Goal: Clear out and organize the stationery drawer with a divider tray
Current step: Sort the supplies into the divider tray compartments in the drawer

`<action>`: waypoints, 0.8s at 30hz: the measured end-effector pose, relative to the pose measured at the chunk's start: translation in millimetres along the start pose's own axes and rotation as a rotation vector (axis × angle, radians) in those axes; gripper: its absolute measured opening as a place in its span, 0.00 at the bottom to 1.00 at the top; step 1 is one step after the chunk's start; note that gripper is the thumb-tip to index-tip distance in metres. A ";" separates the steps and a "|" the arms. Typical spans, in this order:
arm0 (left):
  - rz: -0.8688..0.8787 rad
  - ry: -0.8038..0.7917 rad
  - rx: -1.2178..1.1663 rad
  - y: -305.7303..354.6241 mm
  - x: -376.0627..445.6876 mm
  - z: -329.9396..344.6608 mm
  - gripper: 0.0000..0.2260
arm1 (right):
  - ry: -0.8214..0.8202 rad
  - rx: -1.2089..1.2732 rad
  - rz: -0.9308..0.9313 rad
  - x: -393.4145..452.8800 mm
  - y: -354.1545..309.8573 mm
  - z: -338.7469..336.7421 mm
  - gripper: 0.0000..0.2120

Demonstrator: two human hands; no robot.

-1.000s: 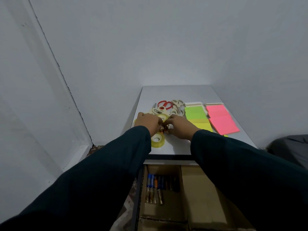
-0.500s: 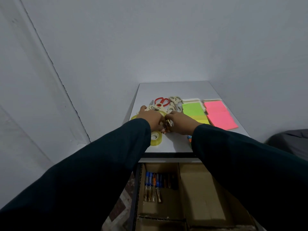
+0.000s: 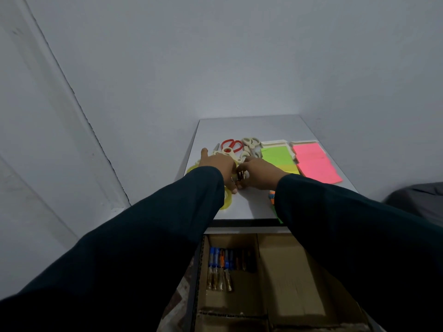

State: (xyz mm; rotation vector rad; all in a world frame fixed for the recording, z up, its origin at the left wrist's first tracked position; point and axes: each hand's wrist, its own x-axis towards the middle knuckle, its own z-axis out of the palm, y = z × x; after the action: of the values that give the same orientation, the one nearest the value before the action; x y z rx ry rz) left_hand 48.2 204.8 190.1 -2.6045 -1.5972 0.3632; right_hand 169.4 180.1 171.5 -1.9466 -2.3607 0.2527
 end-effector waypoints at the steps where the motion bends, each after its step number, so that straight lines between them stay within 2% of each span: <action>1: 0.002 0.004 0.001 0.6 1.0 0.9 0.24 | 0.005 -0.001 0.002 -0.2 0.0 0.2 0.21; 10: -0.030 0.008 -0.028 1.7 3.7 5.9 0.20 | 0.035 -0.012 0.039 -0.7 1.0 1.8 0.19; 16: -0.042 -0.018 -0.151 2.7 5.7 3.5 0.21 | 0.061 -0.034 0.046 -4.4 5.2 2.7 0.21; 24: -0.006 0.089 -0.067 11.9 -4.9 -10.8 0.19 | 0.108 0.007 0.047 -21.5 10.1 -14.4 0.20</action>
State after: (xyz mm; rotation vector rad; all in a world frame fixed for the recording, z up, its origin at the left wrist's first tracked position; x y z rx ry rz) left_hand 58.9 195.8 199.3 -2.6234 -1.6150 0.1942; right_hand 185.6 162.1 185.0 -1.9619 -2.2467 0.1533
